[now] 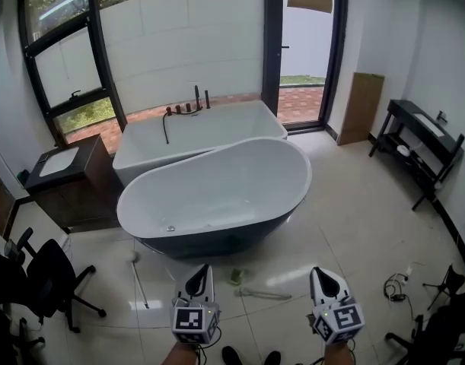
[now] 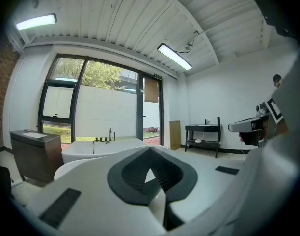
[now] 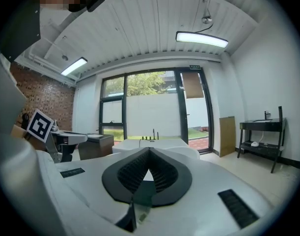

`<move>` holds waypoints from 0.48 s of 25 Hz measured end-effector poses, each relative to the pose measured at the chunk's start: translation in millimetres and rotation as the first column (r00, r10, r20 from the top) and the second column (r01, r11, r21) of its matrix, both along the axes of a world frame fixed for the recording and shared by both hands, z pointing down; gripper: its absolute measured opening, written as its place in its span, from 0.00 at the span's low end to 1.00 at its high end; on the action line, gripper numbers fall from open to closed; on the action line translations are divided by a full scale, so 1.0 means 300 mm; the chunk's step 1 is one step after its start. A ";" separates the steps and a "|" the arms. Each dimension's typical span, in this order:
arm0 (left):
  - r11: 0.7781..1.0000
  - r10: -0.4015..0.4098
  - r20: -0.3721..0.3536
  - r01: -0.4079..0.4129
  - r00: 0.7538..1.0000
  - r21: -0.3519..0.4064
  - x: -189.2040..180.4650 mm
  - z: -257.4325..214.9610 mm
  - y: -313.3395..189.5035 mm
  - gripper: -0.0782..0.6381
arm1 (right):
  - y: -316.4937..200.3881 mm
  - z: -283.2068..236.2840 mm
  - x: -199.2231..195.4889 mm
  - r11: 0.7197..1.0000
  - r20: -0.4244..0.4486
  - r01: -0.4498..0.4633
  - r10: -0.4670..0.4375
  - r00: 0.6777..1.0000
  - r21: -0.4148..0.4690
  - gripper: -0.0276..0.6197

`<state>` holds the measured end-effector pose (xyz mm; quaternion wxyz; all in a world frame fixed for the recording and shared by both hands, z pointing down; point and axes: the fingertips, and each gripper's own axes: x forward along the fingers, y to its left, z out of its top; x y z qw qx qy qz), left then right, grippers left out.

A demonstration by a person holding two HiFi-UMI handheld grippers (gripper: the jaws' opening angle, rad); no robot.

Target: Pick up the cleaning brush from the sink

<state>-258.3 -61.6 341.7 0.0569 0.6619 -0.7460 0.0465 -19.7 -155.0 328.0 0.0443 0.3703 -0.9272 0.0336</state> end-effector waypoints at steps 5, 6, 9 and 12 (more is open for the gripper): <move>1.000 0.014 -0.015 -0.014 1.000 -0.028 -0.124 0.176 -0.091 0.12 | -0.055 0.158 -0.164 0.997 -0.086 0.077 -0.078 0.993 -0.015 0.08; 0.999 0.006 -0.021 -0.007 1.000 -0.046 -0.155 0.234 -0.111 0.12 | -0.076 0.219 -0.204 0.995 -0.113 0.099 -0.102 0.988 -0.031 0.10; 0.995 -0.031 -0.014 0.030 0.999 -0.099 -0.238 0.413 -0.175 0.12 | -0.158 0.437 -0.314 0.982 -0.195 0.166 -0.180 0.964 -0.086 0.11; 0.986 -0.068 0.000 0.067 0.998 -0.151 -0.322 0.668 -0.277 0.12 | -0.291 0.759 -0.419 0.965 -0.273 0.227 -0.255 0.928 -0.131 0.15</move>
